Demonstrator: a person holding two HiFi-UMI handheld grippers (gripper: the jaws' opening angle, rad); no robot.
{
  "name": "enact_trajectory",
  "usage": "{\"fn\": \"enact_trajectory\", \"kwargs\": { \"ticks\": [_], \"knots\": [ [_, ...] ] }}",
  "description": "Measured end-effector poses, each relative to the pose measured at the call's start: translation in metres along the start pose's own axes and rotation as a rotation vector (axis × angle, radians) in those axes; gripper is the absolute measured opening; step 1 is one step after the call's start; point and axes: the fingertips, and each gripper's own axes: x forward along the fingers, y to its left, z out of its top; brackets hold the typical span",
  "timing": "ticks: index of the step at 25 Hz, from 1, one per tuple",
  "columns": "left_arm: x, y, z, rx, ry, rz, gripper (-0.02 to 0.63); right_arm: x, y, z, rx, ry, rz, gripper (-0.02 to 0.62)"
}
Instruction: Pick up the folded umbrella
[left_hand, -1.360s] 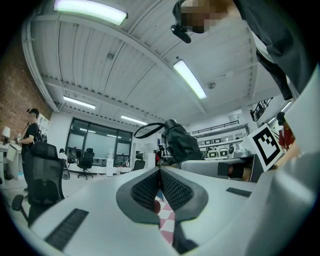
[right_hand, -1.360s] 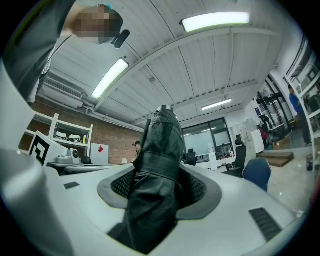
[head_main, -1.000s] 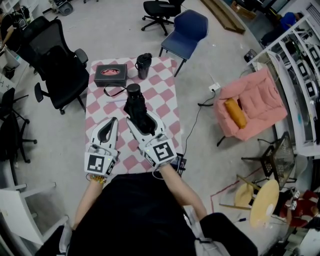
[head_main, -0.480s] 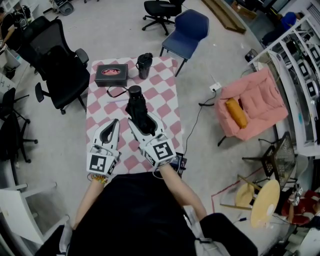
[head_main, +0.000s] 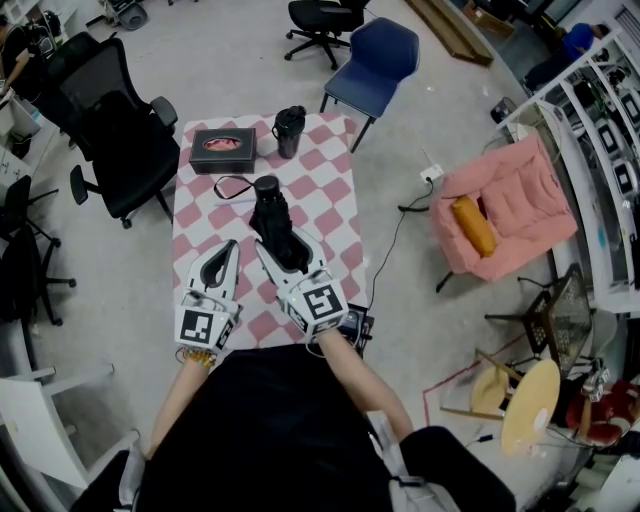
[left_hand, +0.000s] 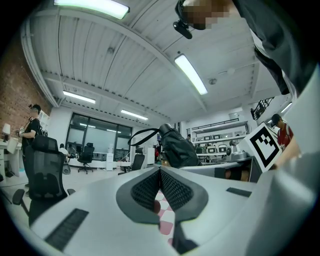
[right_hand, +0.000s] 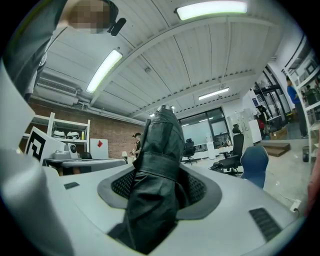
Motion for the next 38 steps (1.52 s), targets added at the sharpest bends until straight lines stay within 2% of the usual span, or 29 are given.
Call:
{"fn": "enact_trajectory", "kwargs": {
  "ticks": [23, 38],
  "knots": [
    [0.006, 0.007, -0.015, -0.021, 0.022, 0.0, 0.014, 0.009, -0.009, -0.009, -0.025, 0.035, -0.034, 0.225],
    [0.01, 0.003, -0.021, -0.033, 0.039, -0.016, 0.014, 0.013, -0.007, -0.017, -0.025, 0.074, -0.022, 0.224]
  ]
}}
